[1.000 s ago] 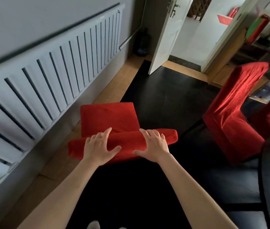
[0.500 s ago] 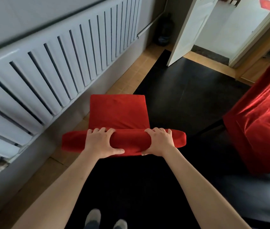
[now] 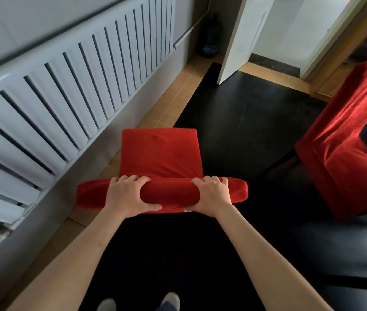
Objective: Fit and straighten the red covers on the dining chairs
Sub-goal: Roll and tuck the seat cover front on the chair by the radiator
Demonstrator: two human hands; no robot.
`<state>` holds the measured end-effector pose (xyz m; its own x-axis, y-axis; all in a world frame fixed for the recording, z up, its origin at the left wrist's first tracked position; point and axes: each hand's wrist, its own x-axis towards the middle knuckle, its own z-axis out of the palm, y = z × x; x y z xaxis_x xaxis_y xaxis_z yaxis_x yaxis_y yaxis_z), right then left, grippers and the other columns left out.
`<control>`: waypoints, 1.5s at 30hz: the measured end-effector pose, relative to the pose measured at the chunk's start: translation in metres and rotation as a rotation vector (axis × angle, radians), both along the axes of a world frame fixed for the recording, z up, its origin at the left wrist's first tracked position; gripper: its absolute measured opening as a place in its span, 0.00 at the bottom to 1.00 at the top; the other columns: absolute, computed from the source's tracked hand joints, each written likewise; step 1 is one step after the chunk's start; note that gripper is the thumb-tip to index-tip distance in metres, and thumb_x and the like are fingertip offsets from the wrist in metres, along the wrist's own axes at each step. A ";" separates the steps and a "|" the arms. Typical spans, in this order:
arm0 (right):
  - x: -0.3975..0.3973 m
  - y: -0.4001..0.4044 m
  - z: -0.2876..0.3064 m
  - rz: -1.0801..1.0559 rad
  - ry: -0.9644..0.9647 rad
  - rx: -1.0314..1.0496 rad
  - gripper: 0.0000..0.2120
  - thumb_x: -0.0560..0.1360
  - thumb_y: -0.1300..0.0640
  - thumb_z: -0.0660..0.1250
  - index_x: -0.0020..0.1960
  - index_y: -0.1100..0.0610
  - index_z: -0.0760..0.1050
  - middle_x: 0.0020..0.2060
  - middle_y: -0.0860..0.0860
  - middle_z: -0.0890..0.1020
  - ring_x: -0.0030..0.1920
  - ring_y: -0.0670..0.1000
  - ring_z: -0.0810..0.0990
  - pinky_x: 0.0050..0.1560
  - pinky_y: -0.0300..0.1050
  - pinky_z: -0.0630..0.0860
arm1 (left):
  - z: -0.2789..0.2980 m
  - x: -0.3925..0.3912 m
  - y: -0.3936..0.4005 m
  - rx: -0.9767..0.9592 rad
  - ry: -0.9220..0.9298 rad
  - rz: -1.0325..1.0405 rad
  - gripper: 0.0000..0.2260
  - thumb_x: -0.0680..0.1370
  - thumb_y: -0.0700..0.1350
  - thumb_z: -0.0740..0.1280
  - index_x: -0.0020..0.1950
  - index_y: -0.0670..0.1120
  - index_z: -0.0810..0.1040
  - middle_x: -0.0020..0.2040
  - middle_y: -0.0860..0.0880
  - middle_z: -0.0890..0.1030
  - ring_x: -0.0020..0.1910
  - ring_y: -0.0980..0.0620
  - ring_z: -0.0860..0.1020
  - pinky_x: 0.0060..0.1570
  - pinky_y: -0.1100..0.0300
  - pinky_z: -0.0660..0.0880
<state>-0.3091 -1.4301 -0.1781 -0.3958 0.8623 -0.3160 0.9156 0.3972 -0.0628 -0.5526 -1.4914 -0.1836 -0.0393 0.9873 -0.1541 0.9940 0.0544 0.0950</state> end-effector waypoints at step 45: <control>-0.161 -0.265 -0.008 -0.890 -0.029 0.315 0.44 0.54 0.19 0.57 0.52 0.52 0.80 0.39 0.52 0.83 0.43 0.57 0.81 0.53 0.58 0.73 | -0.004 -0.108 -0.035 0.034 0.045 -0.958 0.48 0.57 0.82 0.51 0.67 0.54 0.73 0.59 0.55 0.79 0.56 0.52 0.77 0.60 0.52 0.69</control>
